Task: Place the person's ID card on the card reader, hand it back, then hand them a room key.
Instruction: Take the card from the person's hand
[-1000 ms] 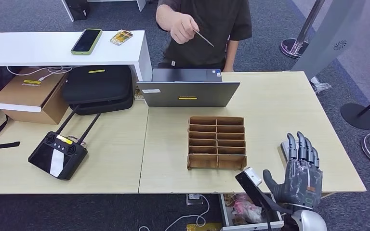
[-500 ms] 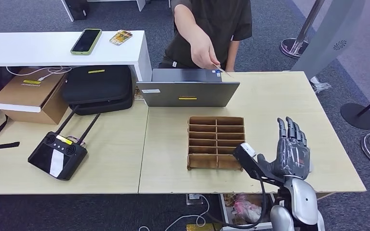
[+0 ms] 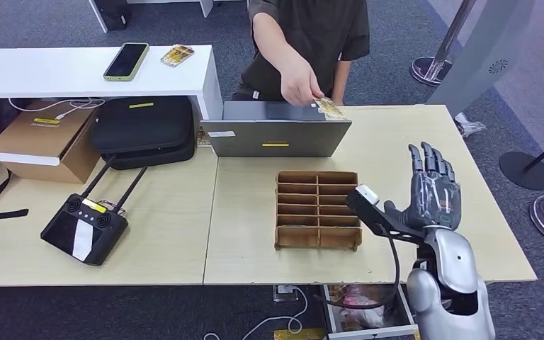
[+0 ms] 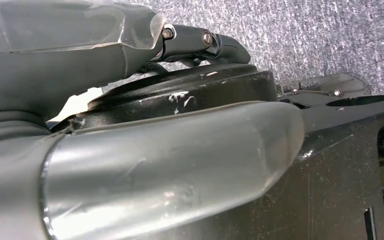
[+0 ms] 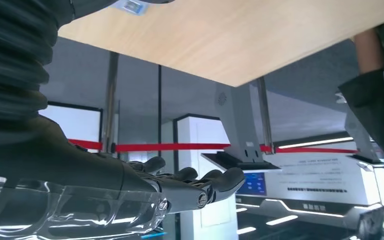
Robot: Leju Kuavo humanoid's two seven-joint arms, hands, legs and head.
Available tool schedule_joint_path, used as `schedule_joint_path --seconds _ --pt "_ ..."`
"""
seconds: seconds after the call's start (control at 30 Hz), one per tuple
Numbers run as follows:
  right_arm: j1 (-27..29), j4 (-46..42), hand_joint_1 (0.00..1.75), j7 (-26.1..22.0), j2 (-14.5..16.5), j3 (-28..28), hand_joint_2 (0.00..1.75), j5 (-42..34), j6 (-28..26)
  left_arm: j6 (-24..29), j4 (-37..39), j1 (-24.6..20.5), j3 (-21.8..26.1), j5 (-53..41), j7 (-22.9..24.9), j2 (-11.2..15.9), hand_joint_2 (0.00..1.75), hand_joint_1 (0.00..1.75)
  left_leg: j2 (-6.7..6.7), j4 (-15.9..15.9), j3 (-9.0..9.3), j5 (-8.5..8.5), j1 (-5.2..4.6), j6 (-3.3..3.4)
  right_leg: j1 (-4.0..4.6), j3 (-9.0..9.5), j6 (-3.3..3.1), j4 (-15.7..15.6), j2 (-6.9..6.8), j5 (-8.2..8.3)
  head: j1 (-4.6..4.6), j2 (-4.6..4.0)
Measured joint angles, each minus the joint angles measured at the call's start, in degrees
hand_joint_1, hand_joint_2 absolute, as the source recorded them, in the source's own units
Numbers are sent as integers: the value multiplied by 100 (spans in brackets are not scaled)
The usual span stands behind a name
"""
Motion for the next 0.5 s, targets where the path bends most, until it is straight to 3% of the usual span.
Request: schedule_joint_path --seconds 0.17,0.5 --pt "-685 464 0 -100 -25 1 175 -50 31 -5 0 -6 0 -17 -9 0 0 0 -4 2 1 4 0 0 1 -1 -3 0 -6 5 0 0" --pt "-859 729 0 -123 -34 2 175 -59 30 -7 0 -6 0 -17 -9 0 0 0 -2 1 -4 2 0 0 2 -5 -5 0 -4 2 0 0"
